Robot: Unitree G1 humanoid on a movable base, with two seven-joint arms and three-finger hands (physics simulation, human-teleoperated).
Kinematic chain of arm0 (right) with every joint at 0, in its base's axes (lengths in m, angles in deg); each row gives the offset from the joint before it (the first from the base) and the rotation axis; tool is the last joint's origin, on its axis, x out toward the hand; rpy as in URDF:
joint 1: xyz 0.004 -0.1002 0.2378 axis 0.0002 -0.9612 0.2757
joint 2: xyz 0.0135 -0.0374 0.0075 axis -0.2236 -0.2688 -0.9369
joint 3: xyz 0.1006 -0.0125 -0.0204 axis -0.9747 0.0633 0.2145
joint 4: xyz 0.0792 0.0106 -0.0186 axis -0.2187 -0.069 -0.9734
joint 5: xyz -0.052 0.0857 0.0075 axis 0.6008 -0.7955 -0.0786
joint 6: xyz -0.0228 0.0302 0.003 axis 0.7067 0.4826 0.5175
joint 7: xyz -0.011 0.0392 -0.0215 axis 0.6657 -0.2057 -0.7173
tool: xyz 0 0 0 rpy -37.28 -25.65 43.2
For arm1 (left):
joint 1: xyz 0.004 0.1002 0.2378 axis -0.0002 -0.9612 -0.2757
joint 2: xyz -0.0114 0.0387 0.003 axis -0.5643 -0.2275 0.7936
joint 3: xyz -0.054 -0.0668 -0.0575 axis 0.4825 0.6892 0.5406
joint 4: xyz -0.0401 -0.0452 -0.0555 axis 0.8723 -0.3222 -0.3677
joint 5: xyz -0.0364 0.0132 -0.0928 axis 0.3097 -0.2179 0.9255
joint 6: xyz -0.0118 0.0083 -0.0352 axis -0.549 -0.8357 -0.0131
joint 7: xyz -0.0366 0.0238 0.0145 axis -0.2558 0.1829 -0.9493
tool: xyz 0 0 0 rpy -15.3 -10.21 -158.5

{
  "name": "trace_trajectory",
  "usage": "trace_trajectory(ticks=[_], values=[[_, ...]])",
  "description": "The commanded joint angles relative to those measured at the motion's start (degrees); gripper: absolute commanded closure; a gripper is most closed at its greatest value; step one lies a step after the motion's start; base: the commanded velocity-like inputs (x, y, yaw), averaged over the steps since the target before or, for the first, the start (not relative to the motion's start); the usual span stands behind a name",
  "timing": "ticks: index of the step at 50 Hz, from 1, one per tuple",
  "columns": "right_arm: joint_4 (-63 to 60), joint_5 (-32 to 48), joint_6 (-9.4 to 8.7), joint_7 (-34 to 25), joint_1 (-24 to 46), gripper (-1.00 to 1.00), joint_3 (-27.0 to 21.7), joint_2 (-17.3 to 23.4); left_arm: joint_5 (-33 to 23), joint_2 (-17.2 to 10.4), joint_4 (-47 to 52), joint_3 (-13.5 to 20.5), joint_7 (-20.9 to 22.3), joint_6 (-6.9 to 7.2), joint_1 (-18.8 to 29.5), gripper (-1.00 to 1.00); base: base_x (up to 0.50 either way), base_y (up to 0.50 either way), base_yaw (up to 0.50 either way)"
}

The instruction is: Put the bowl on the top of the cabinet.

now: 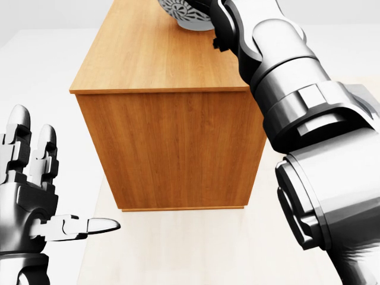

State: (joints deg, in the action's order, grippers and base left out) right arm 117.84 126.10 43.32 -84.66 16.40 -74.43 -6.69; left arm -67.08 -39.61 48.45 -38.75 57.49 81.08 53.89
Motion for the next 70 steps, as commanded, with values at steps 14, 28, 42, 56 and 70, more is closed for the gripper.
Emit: trace_trajectory(ticks=[14, 28, 42, 56, 70], values=[[-0.4, 1.5, 0.00, 0.2, 0.7, -1.00, -0.4, 0.8, 0.0, 0.0, -0.1, -0.1, 0.1, 0.00, -0.1, -1.00, 0.00, 0.00, 0.00], [-0.4, 1.3, 0.00, -0.3, 1.7, -1.00, -0.8, 1.3, -0.1, 0.0, 0.1, -0.1, 0.1, 0.00, -0.2, -1.00, 0.00, 0.00, 0.00], [-0.4, 1.3, 0.00, -0.3, 1.7, -1.00, -0.7, 1.3, -0.1, 0.0, 0.1, -0.1, 0.1, 0.00, -0.2, -1.00, 0.00, 0.00, 0.00], [-0.4, 1.2, 0.00, -0.3, 1.7, -1.00, -0.7, 1.3, -0.1, 0.0, 0.1, -0.1, 0.1, 0.00, -0.2, -1.00, 0.00, 0.00, 0.00], [1.3, 20.0, 0.00, -8.5, 26.5, -1.00, -11.0, 33.1, -0.9, 0.2, -1.1, -0.3, 0.1, 0.00, -0.5, -1.00, 0.00, 0.00, 0.00]])
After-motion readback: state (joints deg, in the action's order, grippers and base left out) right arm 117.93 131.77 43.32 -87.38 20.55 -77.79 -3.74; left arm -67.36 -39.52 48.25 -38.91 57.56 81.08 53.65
